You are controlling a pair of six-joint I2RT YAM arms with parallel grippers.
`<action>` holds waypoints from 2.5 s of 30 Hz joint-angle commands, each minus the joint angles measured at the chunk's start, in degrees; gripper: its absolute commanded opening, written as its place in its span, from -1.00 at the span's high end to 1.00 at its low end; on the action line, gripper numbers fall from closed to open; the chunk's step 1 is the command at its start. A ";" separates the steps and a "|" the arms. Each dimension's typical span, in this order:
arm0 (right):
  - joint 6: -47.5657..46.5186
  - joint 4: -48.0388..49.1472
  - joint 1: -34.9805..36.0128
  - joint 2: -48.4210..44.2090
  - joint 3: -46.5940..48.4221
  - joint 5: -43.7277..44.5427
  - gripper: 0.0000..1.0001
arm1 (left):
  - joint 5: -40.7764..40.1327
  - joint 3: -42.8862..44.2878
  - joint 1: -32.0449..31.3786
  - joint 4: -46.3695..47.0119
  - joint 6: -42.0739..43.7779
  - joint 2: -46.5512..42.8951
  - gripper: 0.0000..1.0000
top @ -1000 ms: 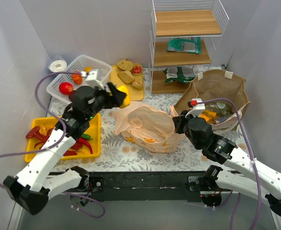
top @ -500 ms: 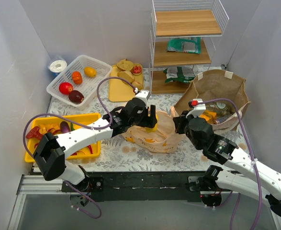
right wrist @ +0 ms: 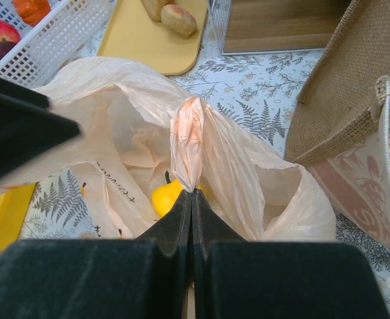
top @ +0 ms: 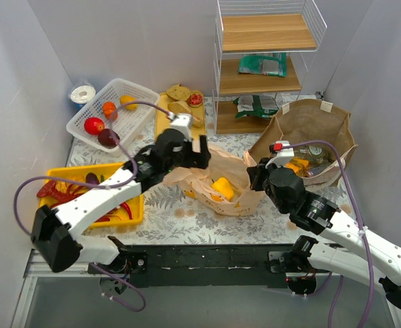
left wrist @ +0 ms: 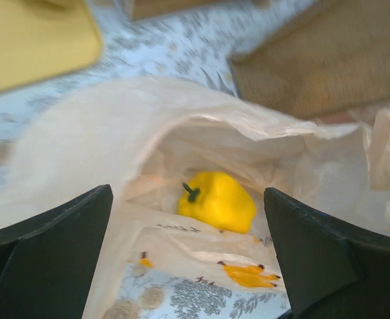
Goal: Place the mixed food into the grocery bags and tie them
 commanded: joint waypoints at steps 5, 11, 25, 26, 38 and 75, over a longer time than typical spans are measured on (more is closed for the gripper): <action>0.62 0.27 0.01 -1.32 1.30 1.03 0.97 | -6.95 -9.79 28.43 -12.82 -11.93 -21.25 -0.96; 0.54 0.27 -0.08 -1.85 0.25 1.03 0.97 | -2.46 -19.54 41.36 -18.72 -16.24 -18.64 -0.96; 0.45 -0.61 0.01 -5.54 -0.45 2.78 0.97 | -0.80 -28.61 49.70 -9.78 -21.79 -15.03 -0.88; 0.45 -0.79 0.01 -5.54 -0.45 2.70 0.97 | -0.71 -28.61 49.81 -8.64 -21.78 -14.67 -0.86; 0.62 -0.08 0.01 -5.37 -0.54 2.08 0.97 | 3.07 -29.67 50.95 -4.85 -22.84 -8.08 -0.61; 0.97 -2.63 0.01 -4.66 1.39 2.96 0.97 | -0.78 -3.92 6.15 -6.62 -15.53 -19.18 0.35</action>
